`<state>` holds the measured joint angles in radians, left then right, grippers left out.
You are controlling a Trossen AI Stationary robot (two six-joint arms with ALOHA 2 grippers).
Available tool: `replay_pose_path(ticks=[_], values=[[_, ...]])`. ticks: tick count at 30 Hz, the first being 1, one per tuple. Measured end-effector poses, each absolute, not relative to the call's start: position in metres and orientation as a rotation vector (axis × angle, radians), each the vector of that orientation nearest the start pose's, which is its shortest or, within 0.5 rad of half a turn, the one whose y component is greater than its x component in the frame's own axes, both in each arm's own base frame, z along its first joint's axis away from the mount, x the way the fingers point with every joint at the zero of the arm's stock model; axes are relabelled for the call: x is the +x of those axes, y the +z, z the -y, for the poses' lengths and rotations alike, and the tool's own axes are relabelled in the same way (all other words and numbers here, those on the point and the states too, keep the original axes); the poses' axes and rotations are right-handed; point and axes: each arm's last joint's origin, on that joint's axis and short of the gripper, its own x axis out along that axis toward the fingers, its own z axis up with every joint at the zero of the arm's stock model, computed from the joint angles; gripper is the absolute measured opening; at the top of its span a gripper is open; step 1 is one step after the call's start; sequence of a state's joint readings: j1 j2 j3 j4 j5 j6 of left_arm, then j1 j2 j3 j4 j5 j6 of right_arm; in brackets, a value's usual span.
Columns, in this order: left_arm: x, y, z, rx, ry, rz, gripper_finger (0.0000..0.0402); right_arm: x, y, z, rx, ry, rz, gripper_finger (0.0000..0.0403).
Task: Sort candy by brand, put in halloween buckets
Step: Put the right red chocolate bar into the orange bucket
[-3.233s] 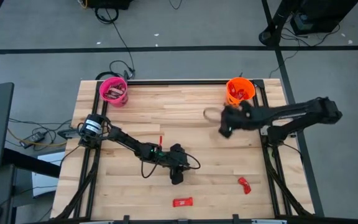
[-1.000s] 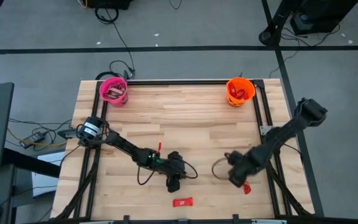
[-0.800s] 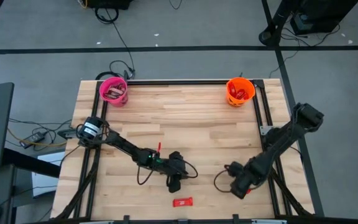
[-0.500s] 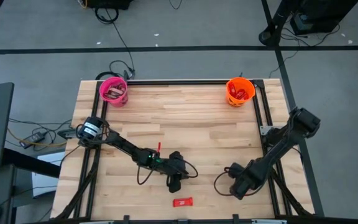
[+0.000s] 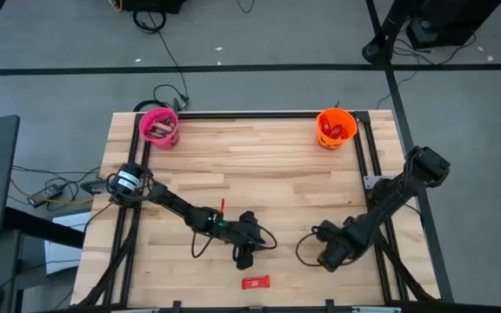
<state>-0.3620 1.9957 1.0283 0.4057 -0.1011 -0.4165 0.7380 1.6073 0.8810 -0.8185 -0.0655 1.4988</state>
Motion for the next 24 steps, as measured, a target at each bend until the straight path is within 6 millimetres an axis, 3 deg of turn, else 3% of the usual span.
replay_pose_path(ticks=[6, 13, 18, 24], values=[[0.376, 0.129, 0.139, -0.226, -0.163, -0.537, 0.0094, 0.205, 0.165, -0.143, 0.573, -0.549, -1.419, 0.0059], [0.378, 0.134, 0.143, -0.178, -0.193, -0.476, 0.0094, 0.22, 0.198, -0.073, 0.435, -0.676, -1.177, 0.0064], [0.378, 0.136, 0.145, -0.101, -0.198, -0.439, 0.0094, 0.216, 0.227, -0.018, 0.395, -0.786, -1.017, 0.0057], [0.379, 0.137, 0.143, -0.059, -0.172, -0.43, 0.0094, 0.195, 0.254, 0.042, 0.346, -1.003, -0.868, 0.0062]])
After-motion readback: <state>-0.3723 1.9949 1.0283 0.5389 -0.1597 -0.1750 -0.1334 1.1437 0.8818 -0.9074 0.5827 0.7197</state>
